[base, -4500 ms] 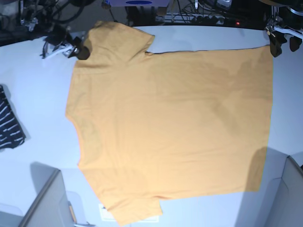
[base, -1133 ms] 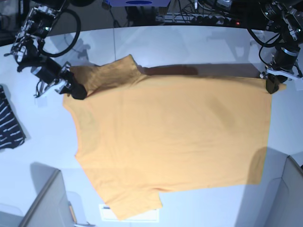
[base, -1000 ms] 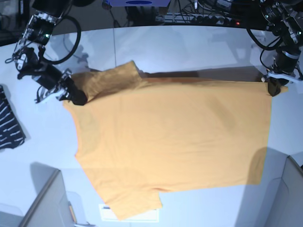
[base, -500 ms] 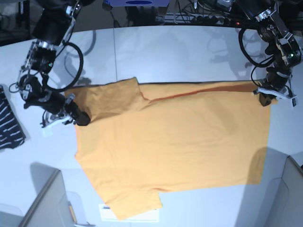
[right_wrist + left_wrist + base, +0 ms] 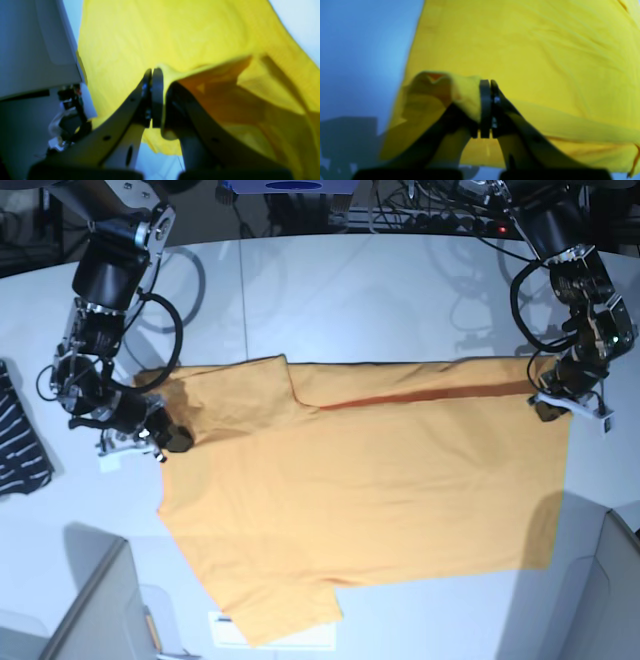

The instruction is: Fold the T-shirt properly

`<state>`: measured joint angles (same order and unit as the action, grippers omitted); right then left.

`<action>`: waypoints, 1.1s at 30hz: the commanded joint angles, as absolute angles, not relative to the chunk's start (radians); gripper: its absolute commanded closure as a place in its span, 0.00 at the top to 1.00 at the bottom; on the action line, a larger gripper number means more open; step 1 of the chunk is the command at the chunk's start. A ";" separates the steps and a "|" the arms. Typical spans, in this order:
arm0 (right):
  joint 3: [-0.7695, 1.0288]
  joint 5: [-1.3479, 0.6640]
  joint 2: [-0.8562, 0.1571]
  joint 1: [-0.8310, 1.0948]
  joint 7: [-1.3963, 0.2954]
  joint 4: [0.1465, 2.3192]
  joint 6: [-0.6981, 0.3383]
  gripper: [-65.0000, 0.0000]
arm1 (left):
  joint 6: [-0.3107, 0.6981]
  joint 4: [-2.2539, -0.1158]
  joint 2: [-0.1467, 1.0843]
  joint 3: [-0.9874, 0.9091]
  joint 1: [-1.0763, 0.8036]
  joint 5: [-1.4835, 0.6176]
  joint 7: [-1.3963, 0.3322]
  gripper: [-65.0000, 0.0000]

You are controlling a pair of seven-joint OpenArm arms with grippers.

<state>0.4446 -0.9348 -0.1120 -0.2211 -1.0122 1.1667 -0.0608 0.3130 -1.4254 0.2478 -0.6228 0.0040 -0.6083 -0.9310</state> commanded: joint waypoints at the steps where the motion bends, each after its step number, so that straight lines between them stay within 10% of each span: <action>1: 0.444 -0.957 -0.125 -0.252 -0.993 1.171 -0.071 0.00 | 0.315 -1.425 0.266 -0.611 0.031 -0.628 -0.914 0.00; 19: 0.278 -0.957 -0.145 -0.246 -0.869 1.145 -0.062 0.02 | 0.314 -1.391 0.265 -0.608 0.074 -0.487 -0.914 0.00; 23: 0.278 -0.957 -0.145 -0.246 -0.866 1.147 -0.062 0.35 | 0.314 -1.399 0.266 -0.610 0.084 -0.487 -0.914 0.33; 29: 0.277 -0.957 -0.147 -0.156 -0.750 1.257 0.025 0.35 | 0.314 -1.395 0.266 -0.610 0.107 -0.489 -0.816 0.77; 33: 0.275 -0.957 -0.147 -0.041 -0.615 1.409 0.081 0.35 | 0.320 -1.446 0.262 -0.650 0.079 -0.498 -0.796 0.87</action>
